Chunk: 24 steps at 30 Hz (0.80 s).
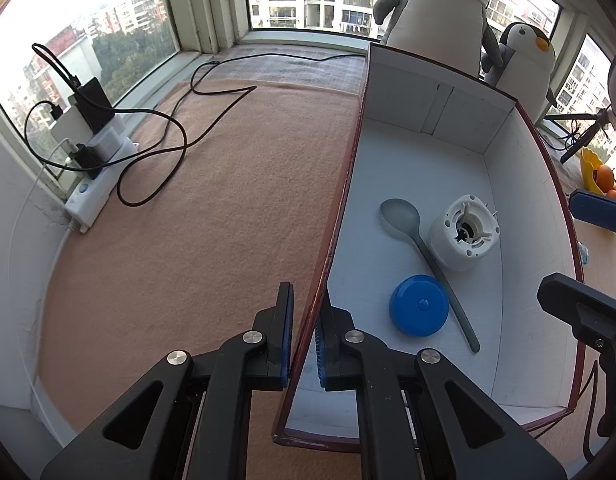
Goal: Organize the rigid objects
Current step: 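Carry the lotion tube into the box and open the right gripper, then move the right gripper back toward the blue eye-drop bottle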
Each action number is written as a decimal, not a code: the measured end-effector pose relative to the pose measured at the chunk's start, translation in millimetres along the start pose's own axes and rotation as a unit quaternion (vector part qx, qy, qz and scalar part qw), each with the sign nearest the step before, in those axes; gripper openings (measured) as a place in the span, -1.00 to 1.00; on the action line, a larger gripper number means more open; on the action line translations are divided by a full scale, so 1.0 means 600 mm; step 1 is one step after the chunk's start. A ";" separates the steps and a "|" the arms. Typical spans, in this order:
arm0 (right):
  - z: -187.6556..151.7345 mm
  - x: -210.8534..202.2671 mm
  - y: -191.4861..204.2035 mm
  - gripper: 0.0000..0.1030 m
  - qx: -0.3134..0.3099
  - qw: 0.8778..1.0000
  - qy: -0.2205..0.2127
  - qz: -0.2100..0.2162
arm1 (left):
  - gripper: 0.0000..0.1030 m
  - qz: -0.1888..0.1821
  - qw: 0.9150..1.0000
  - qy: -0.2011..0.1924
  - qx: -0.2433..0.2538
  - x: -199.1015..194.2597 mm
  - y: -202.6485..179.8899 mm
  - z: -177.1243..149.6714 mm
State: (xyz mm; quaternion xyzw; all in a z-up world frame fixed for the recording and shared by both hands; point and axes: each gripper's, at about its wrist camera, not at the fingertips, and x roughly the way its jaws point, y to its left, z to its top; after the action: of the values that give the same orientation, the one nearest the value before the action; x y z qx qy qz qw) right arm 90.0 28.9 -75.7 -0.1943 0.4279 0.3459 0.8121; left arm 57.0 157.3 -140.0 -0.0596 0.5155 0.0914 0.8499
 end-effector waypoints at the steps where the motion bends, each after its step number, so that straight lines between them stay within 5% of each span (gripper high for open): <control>1: -0.001 0.000 -0.001 0.36 0.002 1.000 0.000 0.000 | -0.84 0.000 1.000 0.000 0.000 0.000 0.000 0.000; 24: -0.030 -0.023 -0.072 0.37 0.053 0.998 -0.015 -0.015 | -0.84 0.004 1.000 0.006 0.001 -0.001 -0.002 0.001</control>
State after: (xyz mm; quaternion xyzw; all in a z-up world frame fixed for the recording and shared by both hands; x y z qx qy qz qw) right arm 105.9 -17.2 -73.2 -0.1523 0.4307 0.3135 0.8325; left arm 57.7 155.9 -139.3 -0.0573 0.5212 0.0939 0.8463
